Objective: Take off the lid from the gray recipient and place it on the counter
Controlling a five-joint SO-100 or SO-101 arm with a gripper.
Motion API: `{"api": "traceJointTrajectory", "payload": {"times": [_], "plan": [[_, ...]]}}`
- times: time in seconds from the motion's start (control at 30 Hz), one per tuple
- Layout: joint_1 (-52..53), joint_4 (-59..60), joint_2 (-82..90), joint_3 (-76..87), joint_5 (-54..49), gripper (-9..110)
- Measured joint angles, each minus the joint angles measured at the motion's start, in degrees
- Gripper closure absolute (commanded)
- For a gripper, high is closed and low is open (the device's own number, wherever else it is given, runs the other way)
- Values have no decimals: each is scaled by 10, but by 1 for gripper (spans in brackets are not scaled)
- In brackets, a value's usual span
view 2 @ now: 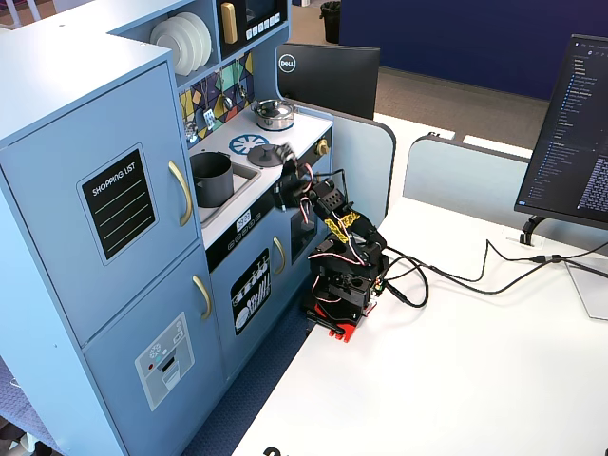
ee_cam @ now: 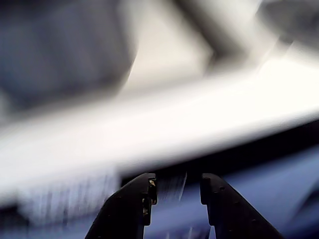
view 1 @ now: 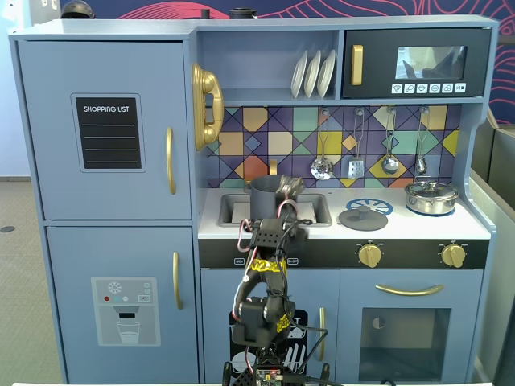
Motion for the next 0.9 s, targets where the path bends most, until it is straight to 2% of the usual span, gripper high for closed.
{"api": "traceJointTrajectory", "payload": {"times": [0.27,0.53,0.9], "plan": [[-89,98,105,191,-4,102],[-86,190,160,345,-47,102],[-83,203,177,360,-4,98]]}}
